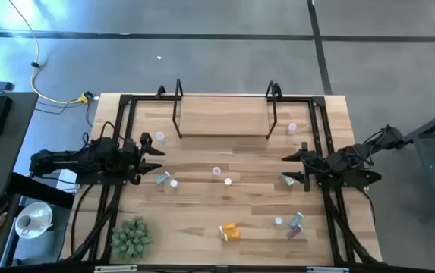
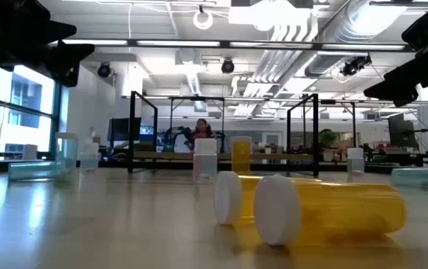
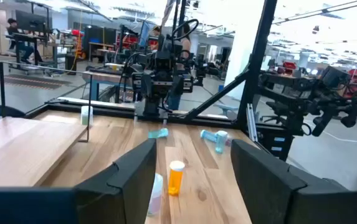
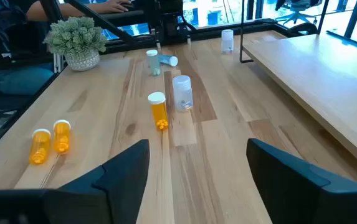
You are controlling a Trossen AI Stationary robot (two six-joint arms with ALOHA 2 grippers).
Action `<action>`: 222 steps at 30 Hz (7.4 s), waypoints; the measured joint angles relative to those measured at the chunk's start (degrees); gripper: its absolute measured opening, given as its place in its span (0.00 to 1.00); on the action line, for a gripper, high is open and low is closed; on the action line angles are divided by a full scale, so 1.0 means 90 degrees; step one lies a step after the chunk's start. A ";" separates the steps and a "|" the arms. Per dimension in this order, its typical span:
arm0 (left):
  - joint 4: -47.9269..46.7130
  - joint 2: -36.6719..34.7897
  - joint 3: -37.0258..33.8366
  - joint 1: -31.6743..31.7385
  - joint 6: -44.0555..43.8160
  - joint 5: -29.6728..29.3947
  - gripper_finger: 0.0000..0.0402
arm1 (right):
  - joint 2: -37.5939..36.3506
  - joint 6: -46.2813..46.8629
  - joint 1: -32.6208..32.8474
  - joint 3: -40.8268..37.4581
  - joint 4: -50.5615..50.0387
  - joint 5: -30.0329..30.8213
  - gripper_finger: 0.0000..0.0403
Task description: Pick and place medicine bottles onto shelf by color
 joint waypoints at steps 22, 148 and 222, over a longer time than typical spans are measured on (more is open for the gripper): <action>0.0000 0.0000 0.0000 0.0000 0.0000 -0.0001 0.49 | -0.0002 0.0001 0.0000 0.0000 0.0000 0.0001 0.64; 0.1153 0.0378 0.1012 0.0000 -0.0617 -0.0493 0.49 | -0.0002 0.0000 0.0000 0.0000 -0.0002 0.0002 0.64; -0.4061 0.7418 0.4680 -0.3628 -0.5512 -0.3866 0.49 | -0.0002 0.0001 -0.0001 0.0000 -0.0003 0.0001 0.64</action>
